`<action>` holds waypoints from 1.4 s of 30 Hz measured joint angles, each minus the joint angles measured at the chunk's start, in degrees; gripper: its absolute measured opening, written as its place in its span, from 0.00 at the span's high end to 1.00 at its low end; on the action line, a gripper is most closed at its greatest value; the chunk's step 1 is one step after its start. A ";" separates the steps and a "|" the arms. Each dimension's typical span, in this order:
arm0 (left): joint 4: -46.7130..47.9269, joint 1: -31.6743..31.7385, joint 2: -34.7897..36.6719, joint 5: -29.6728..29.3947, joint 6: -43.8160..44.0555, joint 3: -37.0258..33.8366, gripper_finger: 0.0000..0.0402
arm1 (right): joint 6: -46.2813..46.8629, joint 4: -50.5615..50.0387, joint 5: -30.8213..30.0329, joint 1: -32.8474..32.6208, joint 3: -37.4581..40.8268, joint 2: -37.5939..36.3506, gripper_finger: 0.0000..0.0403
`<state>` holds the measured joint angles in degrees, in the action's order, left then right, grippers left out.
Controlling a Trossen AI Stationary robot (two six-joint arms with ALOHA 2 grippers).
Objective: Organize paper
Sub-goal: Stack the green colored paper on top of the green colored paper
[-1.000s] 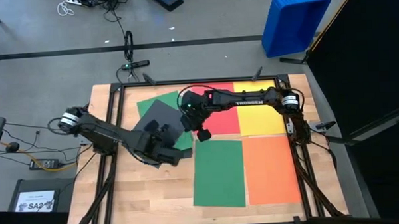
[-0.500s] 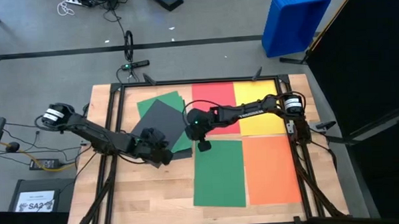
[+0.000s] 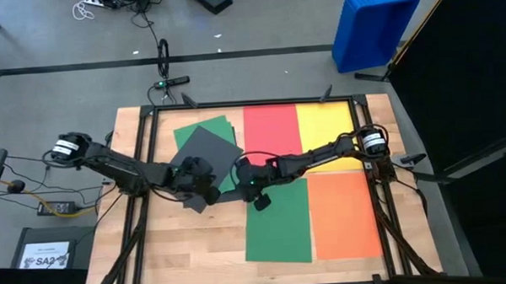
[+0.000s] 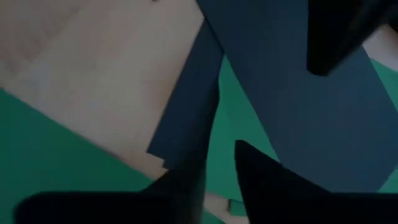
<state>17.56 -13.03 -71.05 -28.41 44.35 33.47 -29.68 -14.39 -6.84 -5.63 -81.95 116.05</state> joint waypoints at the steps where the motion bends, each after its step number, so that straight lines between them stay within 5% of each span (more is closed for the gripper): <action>1: -0.52 0.41 -0.04 0.41 -1.30 0.00 1.00 | 0.08 -0.01 0.02 -0.16 0.00 0.00 0.81; 9: -15.88 3.52 0.59 2.61 -7.33 -5.47 1.00 | 3.22 -1.87 -3.96 -0.80 -0.01 1.99 0.50; 16: -37.67 4.80 1.43 4.44 -3.40 -16.55 1.00 | 3.35 -2.09 -4.07 -0.54 0.15 3.44 0.43; 25: -32.10 8.34 1.17 6.35 0.72 -16.66 1.00 | 3.04 0.26 -4.84 1.26 0.09 5.63 0.47; 42: -24.42 13.43 -1.20 20.64 6.93 -16.61 1.00 | 0.55 3.62 -5.79 3.26 0.11 5.75 0.51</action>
<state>-6.85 0.40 -72.25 -7.77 51.29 16.86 -29.13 -10.76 -12.62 -2.37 -81.84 121.80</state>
